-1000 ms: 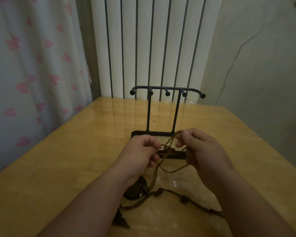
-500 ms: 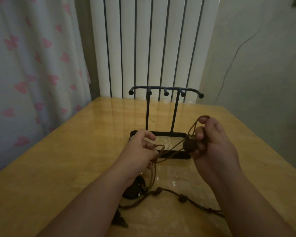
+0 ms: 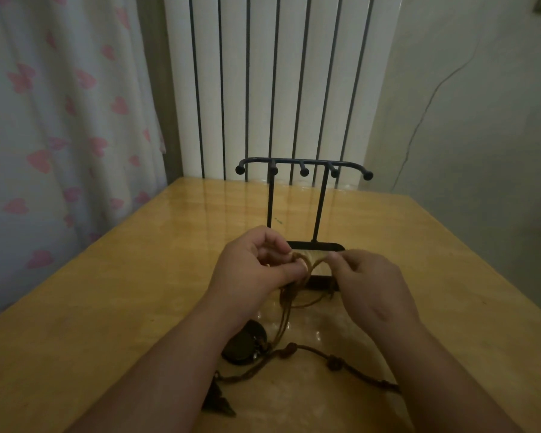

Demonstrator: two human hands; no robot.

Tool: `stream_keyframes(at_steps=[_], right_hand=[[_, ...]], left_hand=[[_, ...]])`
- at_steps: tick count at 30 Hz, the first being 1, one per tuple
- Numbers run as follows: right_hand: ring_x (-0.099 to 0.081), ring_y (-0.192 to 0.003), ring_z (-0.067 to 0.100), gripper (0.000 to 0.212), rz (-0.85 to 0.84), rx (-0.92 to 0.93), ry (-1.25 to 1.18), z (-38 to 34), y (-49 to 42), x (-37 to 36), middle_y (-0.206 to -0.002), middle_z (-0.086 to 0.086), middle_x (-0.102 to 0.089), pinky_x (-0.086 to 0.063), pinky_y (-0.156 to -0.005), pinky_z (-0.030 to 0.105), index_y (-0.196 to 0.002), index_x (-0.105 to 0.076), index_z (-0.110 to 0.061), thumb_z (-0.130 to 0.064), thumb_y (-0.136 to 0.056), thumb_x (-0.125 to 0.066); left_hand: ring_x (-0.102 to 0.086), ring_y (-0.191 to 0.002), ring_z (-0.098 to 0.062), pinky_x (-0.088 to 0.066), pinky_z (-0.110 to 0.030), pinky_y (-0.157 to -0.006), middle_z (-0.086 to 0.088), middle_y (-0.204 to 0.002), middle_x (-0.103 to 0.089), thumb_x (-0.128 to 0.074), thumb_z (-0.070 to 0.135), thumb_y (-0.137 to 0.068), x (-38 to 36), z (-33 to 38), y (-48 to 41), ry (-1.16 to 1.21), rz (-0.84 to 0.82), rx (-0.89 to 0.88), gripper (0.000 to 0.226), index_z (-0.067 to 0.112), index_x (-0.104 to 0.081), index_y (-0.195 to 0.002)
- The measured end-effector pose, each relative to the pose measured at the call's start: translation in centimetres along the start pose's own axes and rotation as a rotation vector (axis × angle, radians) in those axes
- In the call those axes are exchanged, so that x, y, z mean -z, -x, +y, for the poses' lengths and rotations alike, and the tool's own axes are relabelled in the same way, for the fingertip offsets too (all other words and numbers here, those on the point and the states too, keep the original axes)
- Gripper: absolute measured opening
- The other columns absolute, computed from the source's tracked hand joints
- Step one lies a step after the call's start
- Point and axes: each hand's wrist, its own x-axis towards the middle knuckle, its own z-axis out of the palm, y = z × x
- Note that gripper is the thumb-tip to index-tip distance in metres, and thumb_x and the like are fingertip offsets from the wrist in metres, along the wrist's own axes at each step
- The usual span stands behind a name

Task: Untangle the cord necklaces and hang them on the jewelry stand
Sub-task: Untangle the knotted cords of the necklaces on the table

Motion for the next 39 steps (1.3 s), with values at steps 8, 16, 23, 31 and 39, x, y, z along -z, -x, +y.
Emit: stream_keyframes(at_steps=[8, 16, 23, 31, 39], right_hand=[[-0.060, -0.077, -0.007, 0.013, -0.122, 0.038, -0.472, -1.5, 0.7, 0.8, -0.081, -0.014, -0.069, -0.042, -0.061, 0.019, -0.092, -0.069, -0.025, -0.030, -0.092, -0.056], [-0.067, -0.075, 0.011, 0.009, -0.272, -0.016, -0.404, -2.1, 1.0, 1.0, -0.081, 0.000, -0.072, -0.056, -0.071, 0.031, -0.087, -0.072, -0.021, -0.013, -0.082, -0.070], [-0.037, -0.052, 0.019, 0.017, -0.252, -0.267, -0.543, -1.5, 0.0, 3.2, -0.062, 0.010, -0.046, -0.027, -0.048, 0.029, -0.068, -0.058, -0.006, -0.001, -0.082, -0.049], [-0.030, -0.053, 0.016, 0.021, -0.441, -0.301, -0.551, -0.8, 0.1, 3.9, -0.058, 0.002, -0.040, -0.024, -0.050, 0.031, -0.084, -0.072, -0.011, -0.014, -0.091, -0.052], [-0.048, -0.064, 0.011, 0.021, -0.413, -0.135, -0.492, -1.3, 0.8, 2.8, -0.071, -0.004, -0.062, -0.037, -0.058, 0.027, -0.086, -0.077, -0.027, -0.021, -0.093, -0.059]], left_hand=[[-0.066, -0.072, 0.000, -0.052, -0.015, -0.063, 0.015, -0.077, -0.070, -0.080, 0.013, -0.076, 0.0, 0.0, 0.0, -0.100, 0.015, -0.052, 0.018, 0.027, -0.069, -0.075], [-0.058, -0.068, -0.005, -0.045, -0.013, -0.057, 0.012, -0.078, -0.065, -0.080, 0.015, -0.077, -0.1, -0.4, -0.2, -0.211, 0.027, -0.063, 0.025, 0.034, -0.065, -0.083], [-0.055, -0.085, 0.002, -0.041, -0.014, -0.066, 0.017, -0.095, -0.063, -0.063, 0.018, -0.093, 0.3, -0.3, -0.5, -0.310, 0.018, 0.038, 0.018, 0.034, -0.068, -0.096], [-0.068, -0.079, -0.005, -0.054, -0.021, -0.066, 0.007, -0.085, -0.071, -0.066, 0.016, -0.091, 0.7, -1.3, -1.1, -0.156, 0.186, 0.118, 0.015, 0.029, -0.071, -0.095], [-0.049, -0.080, -0.007, -0.043, -0.010, -0.048, 0.011, -0.113, -0.059, -0.064, -0.006, -0.081, 0.8, -0.8, -0.9, -0.310, 0.191, 0.052, 0.049, 0.032, -0.063, -0.111]])
